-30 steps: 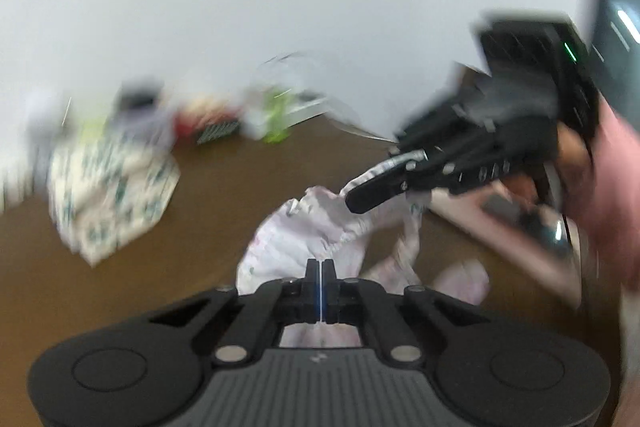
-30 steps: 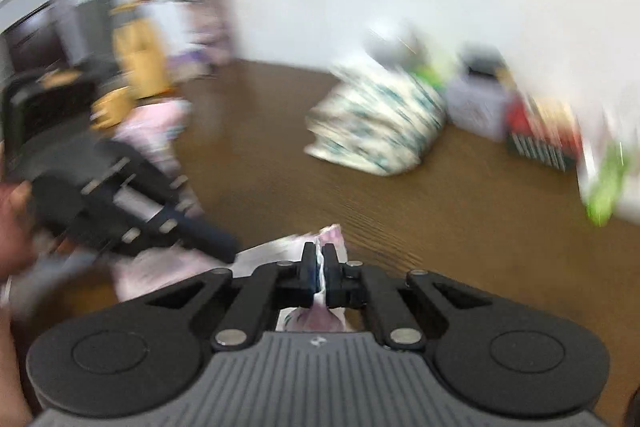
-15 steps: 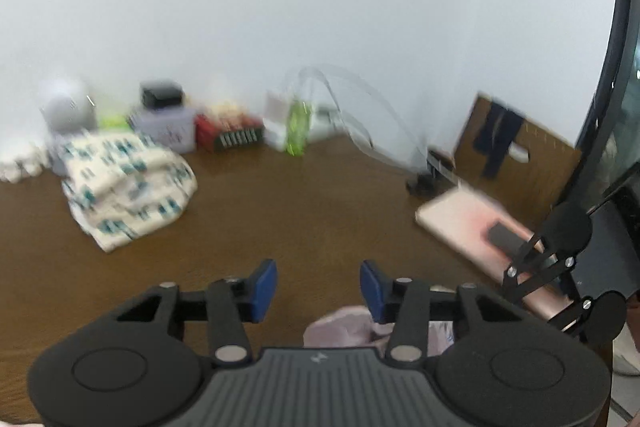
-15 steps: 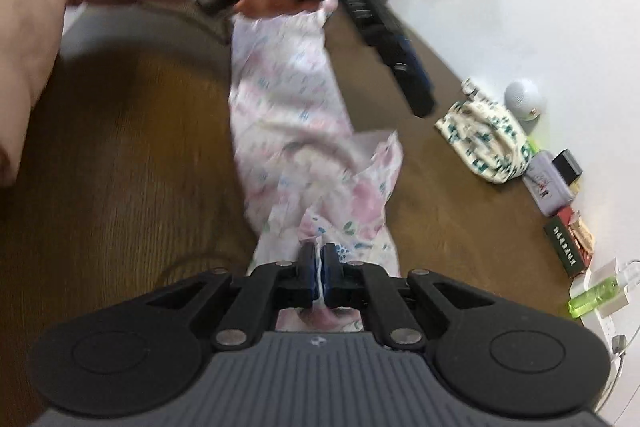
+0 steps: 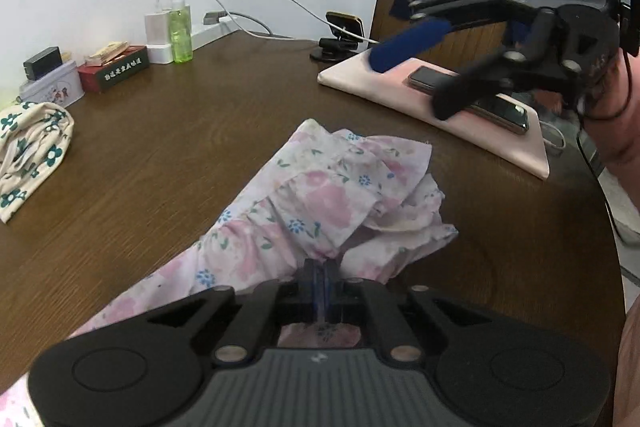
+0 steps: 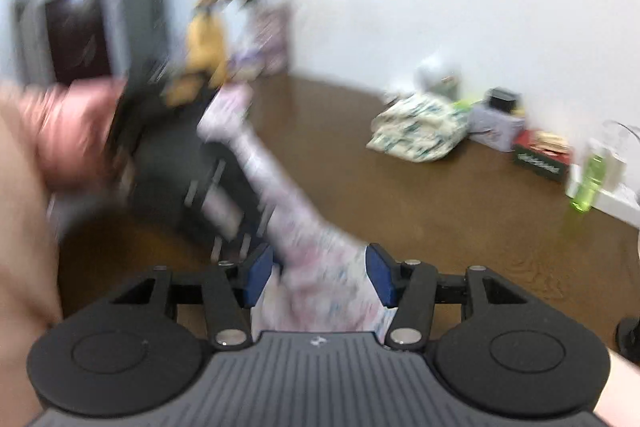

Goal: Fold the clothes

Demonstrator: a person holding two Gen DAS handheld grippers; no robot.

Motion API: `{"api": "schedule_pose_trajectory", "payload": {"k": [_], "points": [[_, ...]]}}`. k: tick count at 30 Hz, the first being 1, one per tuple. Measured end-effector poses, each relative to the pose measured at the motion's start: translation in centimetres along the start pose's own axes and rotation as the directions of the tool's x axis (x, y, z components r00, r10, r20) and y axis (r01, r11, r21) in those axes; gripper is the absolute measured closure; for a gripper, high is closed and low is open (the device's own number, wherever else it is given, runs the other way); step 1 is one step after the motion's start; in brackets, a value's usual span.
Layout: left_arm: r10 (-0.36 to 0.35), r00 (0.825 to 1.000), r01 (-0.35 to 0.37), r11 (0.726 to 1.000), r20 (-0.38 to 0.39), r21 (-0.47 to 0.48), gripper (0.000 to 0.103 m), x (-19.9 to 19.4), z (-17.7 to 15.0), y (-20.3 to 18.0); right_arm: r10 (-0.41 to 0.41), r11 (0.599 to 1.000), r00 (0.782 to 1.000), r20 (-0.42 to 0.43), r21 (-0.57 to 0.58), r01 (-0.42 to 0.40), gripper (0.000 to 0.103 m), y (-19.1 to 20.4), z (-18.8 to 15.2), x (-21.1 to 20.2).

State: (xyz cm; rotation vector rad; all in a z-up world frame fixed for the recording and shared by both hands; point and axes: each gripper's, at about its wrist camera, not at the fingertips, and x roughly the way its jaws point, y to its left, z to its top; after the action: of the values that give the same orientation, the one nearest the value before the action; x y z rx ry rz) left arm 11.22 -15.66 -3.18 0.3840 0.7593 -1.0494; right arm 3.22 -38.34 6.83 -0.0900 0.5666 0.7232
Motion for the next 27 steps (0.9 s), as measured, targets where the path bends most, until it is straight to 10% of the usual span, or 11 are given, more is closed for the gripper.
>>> {"api": "schedule_pose_trajectory", "payload": {"k": [7,15,27], "points": [[0.084,0.990,-0.073,0.993,0.117,-0.095,0.087,-6.7,-1.7,1.6,-0.013,0.982,0.998,-0.068,0.186,0.025,0.067,1.2,-1.3,7.3],[0.277,0.961,-0.267,0.939,0.019,-0.215,0.087,-10.8,-7.3,5.5,-0.086,0.991,0.987,-0.135,0.094,0.100,0.083,1.4,-3.2,9.8],[0.322,0.945,-0.294,0.913,0.057,-0.282,0.088,-13.8,-10.8,7.0,-0.014,0.989,0.999,-0.052,0.148,0.021,0.080,1.2,-1.2,7.8]]}}
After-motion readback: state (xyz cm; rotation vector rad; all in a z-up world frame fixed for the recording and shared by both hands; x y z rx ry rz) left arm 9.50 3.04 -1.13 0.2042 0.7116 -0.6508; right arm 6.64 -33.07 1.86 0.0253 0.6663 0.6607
